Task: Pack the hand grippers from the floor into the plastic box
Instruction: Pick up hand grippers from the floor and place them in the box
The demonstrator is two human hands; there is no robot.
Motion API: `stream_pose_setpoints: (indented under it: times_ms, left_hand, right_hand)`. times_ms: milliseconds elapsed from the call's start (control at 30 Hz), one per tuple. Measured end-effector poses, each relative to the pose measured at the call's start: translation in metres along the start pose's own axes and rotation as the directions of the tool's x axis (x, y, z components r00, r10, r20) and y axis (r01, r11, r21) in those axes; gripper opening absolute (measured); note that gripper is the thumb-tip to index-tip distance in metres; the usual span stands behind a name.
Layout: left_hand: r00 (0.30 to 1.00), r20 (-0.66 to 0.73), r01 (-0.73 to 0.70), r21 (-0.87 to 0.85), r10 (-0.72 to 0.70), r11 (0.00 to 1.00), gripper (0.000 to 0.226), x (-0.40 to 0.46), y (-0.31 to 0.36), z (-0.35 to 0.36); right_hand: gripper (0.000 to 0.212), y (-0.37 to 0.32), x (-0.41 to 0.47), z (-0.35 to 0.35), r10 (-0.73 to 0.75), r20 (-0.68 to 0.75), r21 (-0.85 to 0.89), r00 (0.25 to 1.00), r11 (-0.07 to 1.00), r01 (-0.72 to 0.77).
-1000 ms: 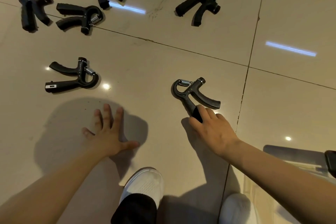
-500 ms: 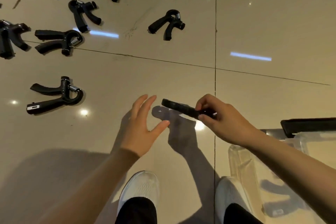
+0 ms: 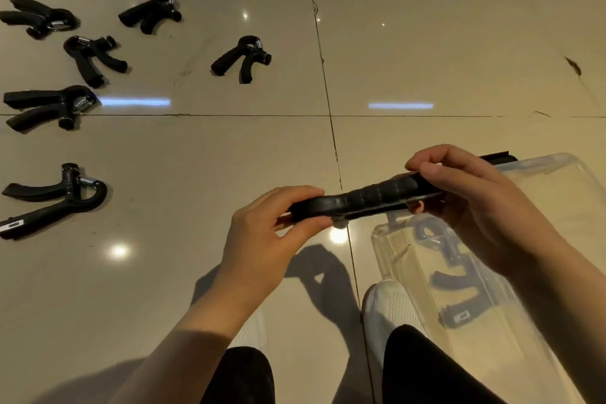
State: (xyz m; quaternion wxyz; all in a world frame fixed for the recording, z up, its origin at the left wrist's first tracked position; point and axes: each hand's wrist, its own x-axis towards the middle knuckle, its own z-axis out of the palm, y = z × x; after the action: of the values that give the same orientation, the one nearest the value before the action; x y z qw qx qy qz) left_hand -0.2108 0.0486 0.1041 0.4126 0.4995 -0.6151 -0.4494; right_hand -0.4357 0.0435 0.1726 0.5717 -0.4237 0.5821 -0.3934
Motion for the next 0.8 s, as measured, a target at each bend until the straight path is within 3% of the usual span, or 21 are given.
stream_pose_setpoints:
  times_ms: [100, 233, 300, 367, 433, 500, 567, 700, 800]
  left_hand:
    - [0.994, 0.084, -0.077, 0.081, 0.071, 0.994, 0.025, -0.004, 0.01, 0.01]
    - [0.98, 0.158, -0.143, 0.125, 0.123, 0.982, 0.022, -0.008, 0.025, 0.026]
    - [0.964, 0.216, -0.191, 0.154, 0.155, 0.97, 0.019, -0.009, 0.034, 0.036]
    - [0.946, 0.264, -0.245, 0.202, 0.188, 0.948, 0.022, -0.01, 0.041, 0.045]
    - [0.933, 0.288, -0.285, 0.236, 0.213, 0.929, 0.025, -0.012, 0.047, 0.05]
    - [0.919, 0.319, -0.318, 0.257, 0.231, 0.913, 0.028, -0.016, 0.051, 0.059]
    - [0.909, 0.337, -0.334, 0.241, 0.244, 0.911, 0.027, -0.021, 0.054, 0.07]
    - [0.909, 0.335, -0.31, 0.149, 0.247, 0.939, 0.037, -0.023, 0.059, 0.087]
    - [0.887, 0.384, -0.341, 0.171, 0.257, 0.924, 0.046, -0.022, 0.061, 0.094]
  right_hand:
    - [0.024, 0.006, -0.017, -0.013, -0.047, -0.041, -0.104, 0.998, 0.994, 0.043]
    - [0.032, 0.006, -0.039, -0.036, -0.168, 0.018, -0.448, 0.986, 0.88, 0.158]
    - [0.036, 0.001, -0.049, -0.043, -0.155, 0.087, -0.651, 0.984, 0.739, 0.174]
    - [0.038, 0.0, -0.056, -0.045, -0.183, 0.189, -0.816, 0.965, 0.517, 0.258]
    - [0.038, 0.002, -0.058, -0.048, -0.182, 0.283, -0.888, 0.942, 0.321, 0.329]
    - [0.028, 0.005, -0.06, -0.056, -0.16, 0.332, -0.896, 0.929, 0.252, 0.364]
    - [0.019, 0.008, -0.067, -0.068, -0.201, 0.36, -0.882, 0.911, 0.245, 0.402]
    - [0.028, -0.001, -0.082, -0.103, -0.271, 0.218, -0.839, 0.938, 0.439, 0.322]
    - [0.03, -0.017, -0.095, -0.135, -0.295, 0.073, -0.783, 0.953, 0.574, 0.238]
